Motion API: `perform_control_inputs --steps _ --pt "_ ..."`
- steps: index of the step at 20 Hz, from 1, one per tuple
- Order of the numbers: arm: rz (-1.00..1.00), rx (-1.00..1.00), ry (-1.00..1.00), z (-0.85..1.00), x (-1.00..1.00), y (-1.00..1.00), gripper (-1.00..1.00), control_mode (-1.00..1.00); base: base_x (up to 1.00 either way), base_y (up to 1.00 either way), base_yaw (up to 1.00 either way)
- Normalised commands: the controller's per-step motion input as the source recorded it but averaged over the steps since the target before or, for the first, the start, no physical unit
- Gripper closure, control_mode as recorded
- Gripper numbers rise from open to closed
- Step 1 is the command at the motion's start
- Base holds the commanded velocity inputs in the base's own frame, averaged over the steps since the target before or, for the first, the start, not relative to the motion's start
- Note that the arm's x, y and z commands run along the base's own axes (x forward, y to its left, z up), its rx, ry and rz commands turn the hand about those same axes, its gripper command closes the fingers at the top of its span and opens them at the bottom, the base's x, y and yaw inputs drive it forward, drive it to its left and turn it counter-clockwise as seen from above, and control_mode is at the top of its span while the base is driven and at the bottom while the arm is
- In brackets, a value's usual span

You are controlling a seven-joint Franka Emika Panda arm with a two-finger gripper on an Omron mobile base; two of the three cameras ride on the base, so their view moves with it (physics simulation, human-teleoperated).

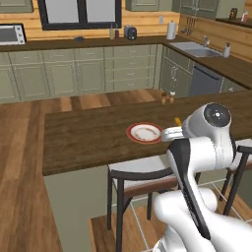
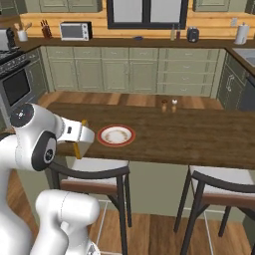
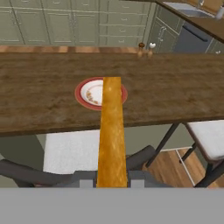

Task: Start the toaster. Once the lever pops up, take the bread to the plate on the dining counter.

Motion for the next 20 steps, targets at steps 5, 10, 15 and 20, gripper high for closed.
perform_control_inputs --steps 5,10,15,20 --pt "0.0 0.0 0.0 0.0 0.0 0.0 1.0 1.0 0.46 0.0 0.01" --pt "0.0 0.0 0.0 0.0 0.0 0.0 1.0 1.0 0.18 0.0 0.0" --pt "0.03 -0.01 0.0 0.02 0.41 0.0 1.0 -1.0 0.07 0.0 0.0" --pt "0.01 -0.06 0.0 0.06 0.69 0.0 1.0 -1.0 0.0 0.0 0.0"
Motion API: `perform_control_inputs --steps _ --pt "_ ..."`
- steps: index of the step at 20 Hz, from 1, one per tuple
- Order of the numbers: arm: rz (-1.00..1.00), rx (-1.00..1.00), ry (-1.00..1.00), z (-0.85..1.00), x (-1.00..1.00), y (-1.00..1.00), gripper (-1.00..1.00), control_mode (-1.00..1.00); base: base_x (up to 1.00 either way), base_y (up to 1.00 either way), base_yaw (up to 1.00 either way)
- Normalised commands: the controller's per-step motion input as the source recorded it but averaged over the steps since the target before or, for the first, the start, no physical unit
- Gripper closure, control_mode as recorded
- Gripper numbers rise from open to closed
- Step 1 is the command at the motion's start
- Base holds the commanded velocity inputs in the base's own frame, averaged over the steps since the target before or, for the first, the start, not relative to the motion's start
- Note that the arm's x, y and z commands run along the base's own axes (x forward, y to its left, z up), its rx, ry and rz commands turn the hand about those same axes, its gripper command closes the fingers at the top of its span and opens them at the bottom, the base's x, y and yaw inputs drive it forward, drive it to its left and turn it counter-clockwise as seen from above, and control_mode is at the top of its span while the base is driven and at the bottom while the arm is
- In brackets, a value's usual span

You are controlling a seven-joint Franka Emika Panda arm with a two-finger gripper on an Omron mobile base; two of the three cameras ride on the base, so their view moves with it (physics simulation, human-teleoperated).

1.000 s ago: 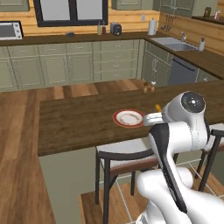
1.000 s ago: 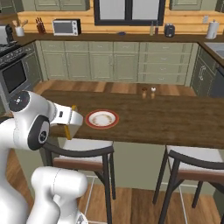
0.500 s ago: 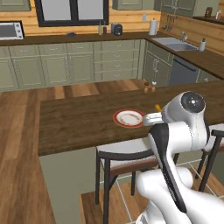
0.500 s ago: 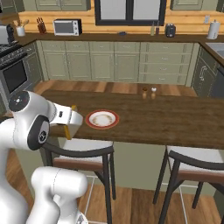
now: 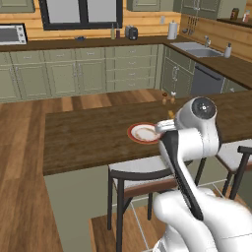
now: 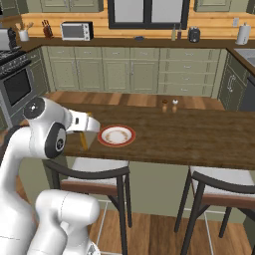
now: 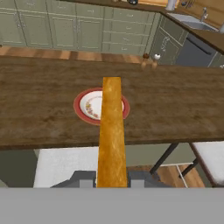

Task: Start the toaster. Once the lever pops up, take the bread to the plate on the dining counter.

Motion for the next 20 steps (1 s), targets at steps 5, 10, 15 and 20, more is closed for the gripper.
perform_control_inputs --steps 5,10,15,20 --pt "-0.01 -0.01 0.01 0.0 1.0 0.0 1.0 -1.0 0.0 0.0 0.0" --pt "-0.05 0.0 0.11 -0.03 1.0 0.0 1.0 -1.0 0.0 0.0 0.0" --pt "-0.03 0.0 0.22 -0.35 1.0 -0.01 1.0 -1.0 0.0 0.0 0.0" --pt "-0.01 0.01 0.16 -0.3 1.0 0.01 1.0 -1.0 0.0 0.0 0.0"
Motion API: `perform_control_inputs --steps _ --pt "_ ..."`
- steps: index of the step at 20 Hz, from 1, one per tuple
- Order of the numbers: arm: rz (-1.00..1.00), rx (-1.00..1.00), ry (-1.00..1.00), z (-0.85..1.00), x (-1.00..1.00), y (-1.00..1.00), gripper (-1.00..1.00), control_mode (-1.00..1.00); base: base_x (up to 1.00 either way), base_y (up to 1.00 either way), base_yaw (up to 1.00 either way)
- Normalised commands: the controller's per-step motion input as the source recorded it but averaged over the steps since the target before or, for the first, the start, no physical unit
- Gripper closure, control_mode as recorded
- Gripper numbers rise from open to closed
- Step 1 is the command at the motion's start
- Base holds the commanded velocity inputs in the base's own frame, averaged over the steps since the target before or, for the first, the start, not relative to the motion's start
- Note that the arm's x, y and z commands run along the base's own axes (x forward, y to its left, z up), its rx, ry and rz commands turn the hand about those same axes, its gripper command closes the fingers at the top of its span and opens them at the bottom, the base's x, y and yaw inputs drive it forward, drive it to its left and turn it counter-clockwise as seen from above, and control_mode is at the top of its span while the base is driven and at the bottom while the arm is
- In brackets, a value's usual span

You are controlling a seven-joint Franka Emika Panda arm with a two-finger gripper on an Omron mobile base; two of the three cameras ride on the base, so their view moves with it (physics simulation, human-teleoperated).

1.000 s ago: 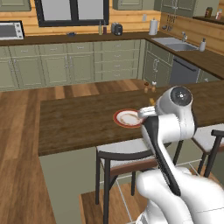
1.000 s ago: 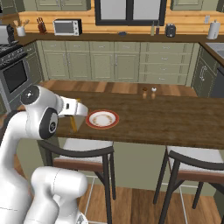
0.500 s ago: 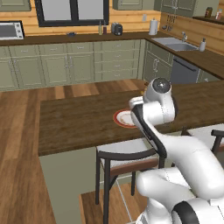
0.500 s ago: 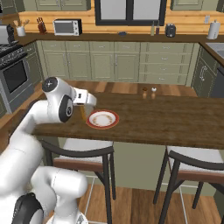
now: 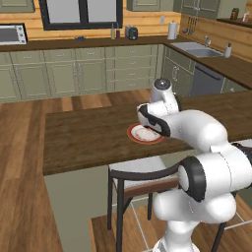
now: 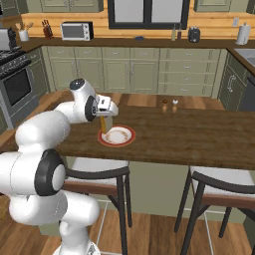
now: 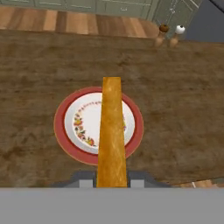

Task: Start the toaster. Once the lever pops up, take the bread to the plate on the dining counter.

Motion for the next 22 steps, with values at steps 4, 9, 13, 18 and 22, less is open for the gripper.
perform_control_inputs --steps 4,9,13,18,22 --pt "0.0 0.07 0.09 -0.1 0.87 0.06 1.0 -1.0 0.0 0.0 0.0" --pt "0.0 0.22 0.07 -0.51 0.33 -0.02 1.0 -1.0 0.0 0.0 0.0" --pt "0.0 0.29 0.14 -0.64 0.34 -0.05 1.0 -1.0 0.0 0.0 0.0" --pt "0.01 0.12 0.01 -0.32 0.28 0.0 1.0 -1.0 0.0 0.0 0.0" --pt "0.08 0.0 0.0 -0.23 0.67 0.0 1.0 -1.0 0.0 0.0 0.0"
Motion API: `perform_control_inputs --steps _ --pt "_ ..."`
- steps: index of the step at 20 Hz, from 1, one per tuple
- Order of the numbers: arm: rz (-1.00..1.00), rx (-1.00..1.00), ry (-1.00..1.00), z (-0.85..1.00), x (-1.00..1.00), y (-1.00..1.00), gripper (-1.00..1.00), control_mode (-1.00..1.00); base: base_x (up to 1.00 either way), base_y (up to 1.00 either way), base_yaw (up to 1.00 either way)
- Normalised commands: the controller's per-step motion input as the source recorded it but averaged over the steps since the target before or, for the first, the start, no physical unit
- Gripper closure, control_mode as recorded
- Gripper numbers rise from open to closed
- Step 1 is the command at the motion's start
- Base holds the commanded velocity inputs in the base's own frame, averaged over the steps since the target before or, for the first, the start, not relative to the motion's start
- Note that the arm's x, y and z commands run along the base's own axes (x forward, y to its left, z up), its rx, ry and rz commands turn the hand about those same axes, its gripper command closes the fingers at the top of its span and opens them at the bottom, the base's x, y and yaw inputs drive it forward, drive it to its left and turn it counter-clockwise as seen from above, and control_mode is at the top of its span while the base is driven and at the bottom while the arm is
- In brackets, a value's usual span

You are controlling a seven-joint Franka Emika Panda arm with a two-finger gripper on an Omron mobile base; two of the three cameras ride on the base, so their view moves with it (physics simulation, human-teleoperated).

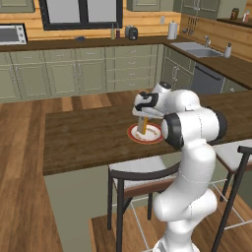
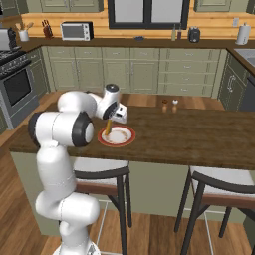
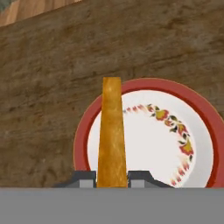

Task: Start the toaster. Once the lever pops up, take the bread to the plate on the dining counter.

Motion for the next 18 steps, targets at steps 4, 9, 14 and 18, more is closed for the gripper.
perform_control_inputs --steps 4,9,14,18 --pt "0.1 0.0 0.0 -0.35 0.61 -0.04 1.0 -1.0 0.0 0.0 0.0" --pt "0.1 0.0 0.0 -0.41 0.35 0.0 1.0 -1.0 0.0 0.0 0.0" --pt "0.08 0.0 0.01 -0.55 0.01 0.0 1.0 -1.0 0.0 0.0 0.0" --pt "0.01 0.0 0.0 -0.67 -0.31 0.0 1.0 -1.0 0.0 0.0 0.0"
